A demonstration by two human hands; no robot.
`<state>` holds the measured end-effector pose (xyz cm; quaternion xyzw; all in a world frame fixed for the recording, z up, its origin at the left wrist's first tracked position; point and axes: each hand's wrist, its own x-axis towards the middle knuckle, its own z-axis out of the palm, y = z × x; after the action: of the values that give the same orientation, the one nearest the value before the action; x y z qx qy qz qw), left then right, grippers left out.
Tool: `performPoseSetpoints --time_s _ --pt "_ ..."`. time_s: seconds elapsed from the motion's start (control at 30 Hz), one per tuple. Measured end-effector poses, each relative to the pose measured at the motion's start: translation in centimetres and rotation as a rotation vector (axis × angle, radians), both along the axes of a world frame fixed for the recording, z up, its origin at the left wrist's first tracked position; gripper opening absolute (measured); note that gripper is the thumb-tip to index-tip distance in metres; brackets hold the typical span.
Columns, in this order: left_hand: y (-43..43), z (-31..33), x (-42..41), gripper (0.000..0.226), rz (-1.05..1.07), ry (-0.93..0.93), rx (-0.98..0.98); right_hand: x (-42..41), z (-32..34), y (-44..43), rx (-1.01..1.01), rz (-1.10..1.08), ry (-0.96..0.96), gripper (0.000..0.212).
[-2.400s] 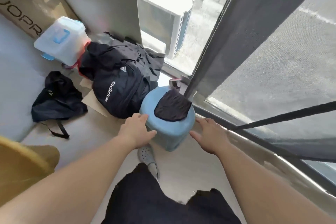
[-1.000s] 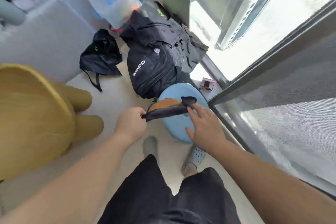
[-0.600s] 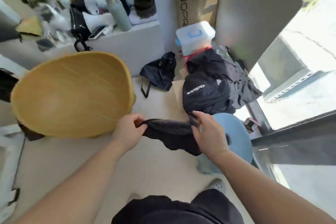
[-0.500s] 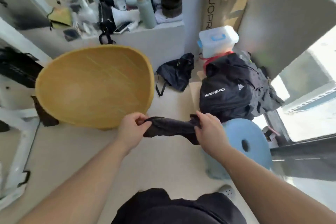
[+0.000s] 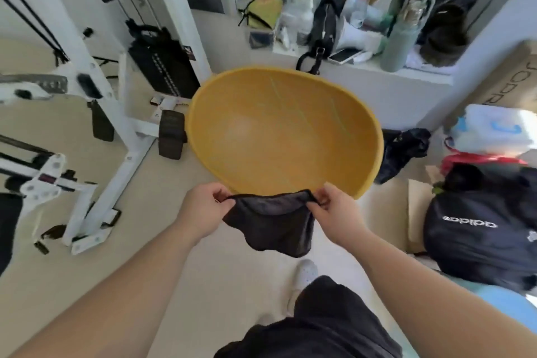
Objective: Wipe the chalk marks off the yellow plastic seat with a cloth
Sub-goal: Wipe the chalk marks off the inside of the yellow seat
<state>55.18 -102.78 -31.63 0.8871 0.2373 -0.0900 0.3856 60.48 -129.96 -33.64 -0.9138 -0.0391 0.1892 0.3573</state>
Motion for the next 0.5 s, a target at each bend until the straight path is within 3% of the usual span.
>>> performPoseSetpoints --time_s 0.17,0.27,0.5 --pt "6.4 -2.2 5.0 0.011 0.166 0.039 -0.081 8.6 -3.0 7.2 0.069 0.124 0.099 0.010" --pt "10.0 -2.4 8.7 0.012 0.216 0.070 -0.033 13.4 -4.7 10.8 0.064 0.136 0.133 0.010" --pt "18.7 -3.5 16.8 0.009 0.088 0.128 0.056 23.0 -5.9 18.2 -0.071 0.245 0.225 0.006"
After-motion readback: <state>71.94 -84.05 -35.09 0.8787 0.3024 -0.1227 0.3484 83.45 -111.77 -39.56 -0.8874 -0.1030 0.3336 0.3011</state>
